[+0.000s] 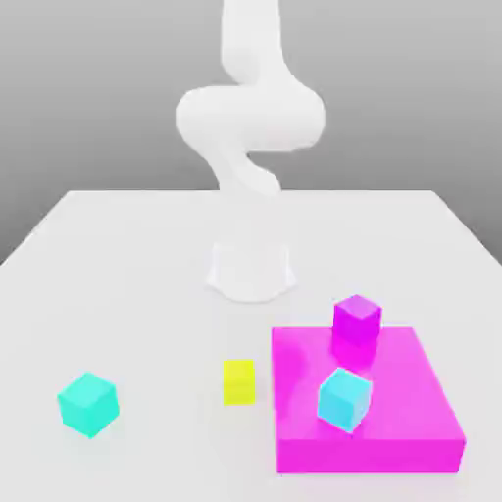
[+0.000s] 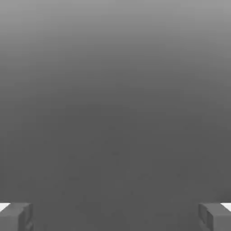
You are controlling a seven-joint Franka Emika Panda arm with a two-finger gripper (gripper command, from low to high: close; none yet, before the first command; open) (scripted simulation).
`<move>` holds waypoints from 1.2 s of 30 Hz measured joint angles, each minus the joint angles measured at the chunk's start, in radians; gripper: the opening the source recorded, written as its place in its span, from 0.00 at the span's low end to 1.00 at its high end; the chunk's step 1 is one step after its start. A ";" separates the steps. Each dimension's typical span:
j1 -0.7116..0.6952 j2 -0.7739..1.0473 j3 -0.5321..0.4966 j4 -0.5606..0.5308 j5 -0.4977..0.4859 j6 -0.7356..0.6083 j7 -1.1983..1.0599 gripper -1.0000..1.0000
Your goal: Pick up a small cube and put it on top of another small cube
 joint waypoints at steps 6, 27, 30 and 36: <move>-0.102 0.225 -0.031 -0.081 -0.076 0.111 0.047 0.50; -0.379 0.983 -0.103 -0.283 0.154 0.544 -0.141 0.50; -0.397 1.045 -0.081 -0.272 0.172 0.594 -0.155 0.00; -0.400 1.046 -0.078 -0.272 0.170 0.595 -0.153 0.00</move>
